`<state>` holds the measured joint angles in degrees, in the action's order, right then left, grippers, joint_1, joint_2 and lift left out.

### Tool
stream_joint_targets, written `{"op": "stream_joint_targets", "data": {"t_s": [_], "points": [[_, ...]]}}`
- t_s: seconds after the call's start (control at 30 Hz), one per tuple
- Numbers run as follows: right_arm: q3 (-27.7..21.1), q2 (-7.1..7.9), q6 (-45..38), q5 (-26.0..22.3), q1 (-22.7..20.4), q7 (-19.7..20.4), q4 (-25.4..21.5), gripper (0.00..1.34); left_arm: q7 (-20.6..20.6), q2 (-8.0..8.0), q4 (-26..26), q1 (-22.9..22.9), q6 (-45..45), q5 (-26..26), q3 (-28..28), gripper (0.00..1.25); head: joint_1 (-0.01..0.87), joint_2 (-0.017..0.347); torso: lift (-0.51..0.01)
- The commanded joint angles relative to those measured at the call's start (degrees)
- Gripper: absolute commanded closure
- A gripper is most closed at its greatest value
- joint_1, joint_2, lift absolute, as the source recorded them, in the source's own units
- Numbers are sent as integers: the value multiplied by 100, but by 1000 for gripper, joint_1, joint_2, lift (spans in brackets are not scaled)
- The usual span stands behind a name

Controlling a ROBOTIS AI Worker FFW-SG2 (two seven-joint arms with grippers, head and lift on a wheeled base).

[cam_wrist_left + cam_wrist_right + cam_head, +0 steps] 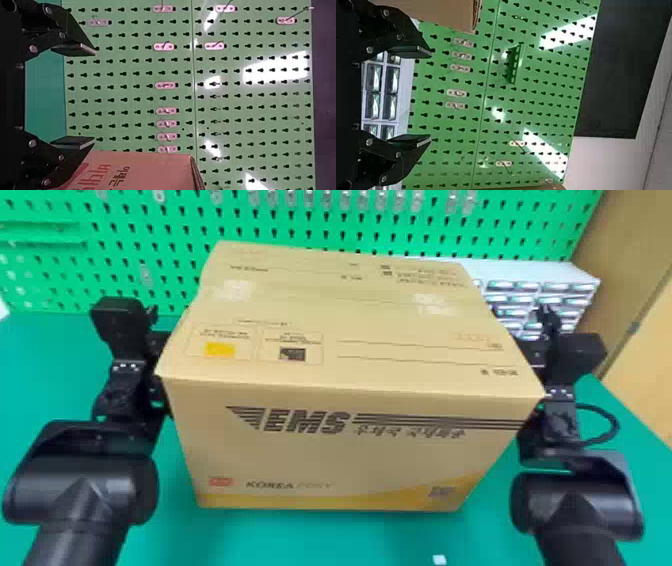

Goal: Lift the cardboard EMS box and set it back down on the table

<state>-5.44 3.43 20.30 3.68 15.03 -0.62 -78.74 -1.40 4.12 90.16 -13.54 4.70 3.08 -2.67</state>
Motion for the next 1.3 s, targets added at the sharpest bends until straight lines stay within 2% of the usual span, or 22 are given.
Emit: {"op": "stream_joint_targets", "data": {"t_s": [0.0, 1.27], "points": [[193, -9, 0, 1, 0, 0, -1, 506, 0, 1, 10, 0, 22, 0, 12, 463, 678, -14, -101], [149, -9, -105, 28, -70, 0, -54, 506, 0, 1, 28, 0, 128, -44, 21, 463, 678, -14, -101]]}}
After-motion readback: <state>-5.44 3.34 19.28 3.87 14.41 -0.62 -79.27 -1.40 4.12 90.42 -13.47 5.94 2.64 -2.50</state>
